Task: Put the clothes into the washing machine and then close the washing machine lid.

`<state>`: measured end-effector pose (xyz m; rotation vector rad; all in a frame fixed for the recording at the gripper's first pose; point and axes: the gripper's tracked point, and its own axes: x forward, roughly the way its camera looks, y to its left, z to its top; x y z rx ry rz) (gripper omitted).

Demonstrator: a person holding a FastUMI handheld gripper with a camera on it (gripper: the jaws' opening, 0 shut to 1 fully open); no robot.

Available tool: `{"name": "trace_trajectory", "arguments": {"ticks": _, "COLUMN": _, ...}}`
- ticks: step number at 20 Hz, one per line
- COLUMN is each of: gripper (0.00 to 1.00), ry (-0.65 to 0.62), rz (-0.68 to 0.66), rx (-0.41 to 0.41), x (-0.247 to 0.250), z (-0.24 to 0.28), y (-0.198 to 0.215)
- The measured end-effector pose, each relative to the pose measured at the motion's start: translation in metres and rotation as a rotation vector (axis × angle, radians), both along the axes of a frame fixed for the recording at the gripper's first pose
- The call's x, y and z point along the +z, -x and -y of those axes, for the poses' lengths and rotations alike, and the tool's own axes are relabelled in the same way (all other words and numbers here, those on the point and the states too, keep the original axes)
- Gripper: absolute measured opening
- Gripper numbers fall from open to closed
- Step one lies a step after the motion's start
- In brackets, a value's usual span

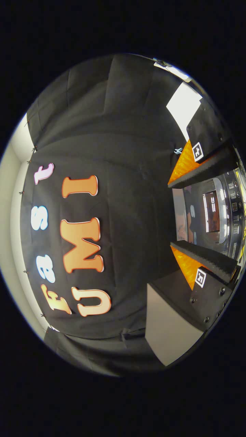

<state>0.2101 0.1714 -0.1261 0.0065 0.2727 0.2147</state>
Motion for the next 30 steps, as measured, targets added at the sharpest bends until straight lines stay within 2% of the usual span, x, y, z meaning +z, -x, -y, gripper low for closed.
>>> {"name": "trace_trajectory", "arguments": {"ticks": 2, "gripper": 0.98, "ry": -0.035, "rz": 0.026, "rx": 0.025, "x": 0.028, "z": -0.003, "y": 0.013}}
{"name": "trace_trajectory", "arguments": {"ticks": 7, "gripper": 0.98, "ry": -0.002, "rz": 0.112, "rx": 0.078, "x": 0.092, "z": 0.024, "y": 0.058}}
{"name": "trace_trajectory", "arguments": {"ticks": 14, "gripper": 0.98, "ry": 0.01, "rz": 0.154, "rx": 0.073, "x": 0.147, "z": 0.086, "y": 0.117}}
{"name": "trace_trajectory", "arguments": {"ticks": 22, "gripper": 0.98, "ry": -0.006, "rz": 0.185, "rx": 0.085, "x": 0.155, "z": 0.151, "y": 0.166}}
{"name": "trace_trajectory", "arguments": {"ticks": 30, "gripper": 0.98, "ry": -0.006, "rz": 0.207, "rx": 0.087, "x": 0.16, "z": 0.171, "y": 0.179}}
